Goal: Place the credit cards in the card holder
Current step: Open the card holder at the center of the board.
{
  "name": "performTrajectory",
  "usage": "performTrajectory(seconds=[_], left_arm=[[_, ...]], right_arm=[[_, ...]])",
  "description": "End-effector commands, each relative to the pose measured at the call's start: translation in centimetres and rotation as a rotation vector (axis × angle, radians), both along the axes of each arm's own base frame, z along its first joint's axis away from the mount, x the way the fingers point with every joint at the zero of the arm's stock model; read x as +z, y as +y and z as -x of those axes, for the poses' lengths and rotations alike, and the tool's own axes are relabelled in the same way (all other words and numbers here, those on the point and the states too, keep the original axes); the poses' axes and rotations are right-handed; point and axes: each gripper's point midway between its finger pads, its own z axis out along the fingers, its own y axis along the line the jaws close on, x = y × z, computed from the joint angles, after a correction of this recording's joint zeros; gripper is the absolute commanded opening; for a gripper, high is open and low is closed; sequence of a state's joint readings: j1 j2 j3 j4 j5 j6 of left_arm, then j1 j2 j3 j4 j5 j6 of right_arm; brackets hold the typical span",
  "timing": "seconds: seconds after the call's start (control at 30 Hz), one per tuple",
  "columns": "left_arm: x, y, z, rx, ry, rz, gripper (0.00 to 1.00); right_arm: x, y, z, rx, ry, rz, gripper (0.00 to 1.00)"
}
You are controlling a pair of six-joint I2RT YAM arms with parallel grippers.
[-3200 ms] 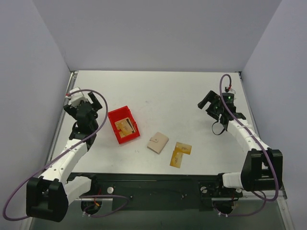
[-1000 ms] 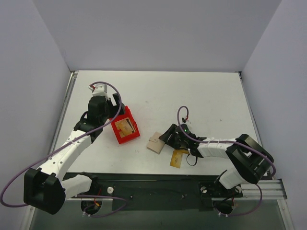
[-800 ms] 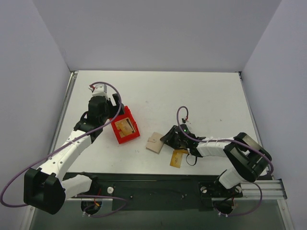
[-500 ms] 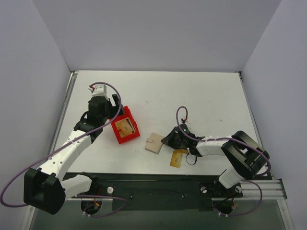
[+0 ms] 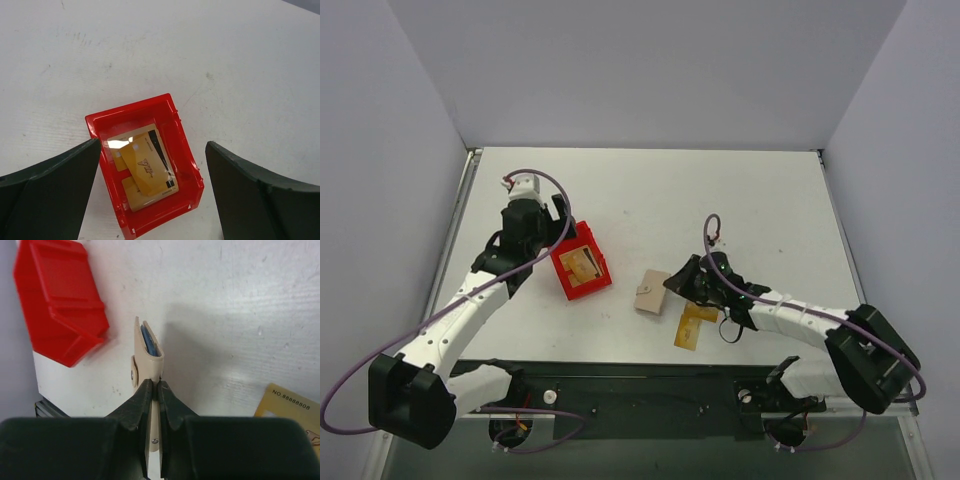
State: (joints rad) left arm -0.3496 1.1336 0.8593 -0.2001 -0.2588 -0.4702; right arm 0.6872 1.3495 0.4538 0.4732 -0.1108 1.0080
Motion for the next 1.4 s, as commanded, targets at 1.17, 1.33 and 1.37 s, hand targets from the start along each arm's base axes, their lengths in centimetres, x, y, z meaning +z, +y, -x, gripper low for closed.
performTrajectory(seconds=[1.17, 1.33, 1.37], left_arm=[[12.8, -14.8, 10.5, -0.937, -0.414, 0.686, 0.97], [12.9, -15.6, 10.5, -0.968, -0.411, 0.737, 0.97], [13.3, -15.7, 10.6, -0.979, -0.424, 0.756, 0.97]], right_arm=[[27.2, 1.5, 1.1, 0.528, -0.553, -0.76, 0.0], [27.9, 1.4, 1.3, 0.537, -0.562, -0.783, 0.0], [28.1, 1.3, 1.4, 0.538, -0.563, -0.791, 0.0]])
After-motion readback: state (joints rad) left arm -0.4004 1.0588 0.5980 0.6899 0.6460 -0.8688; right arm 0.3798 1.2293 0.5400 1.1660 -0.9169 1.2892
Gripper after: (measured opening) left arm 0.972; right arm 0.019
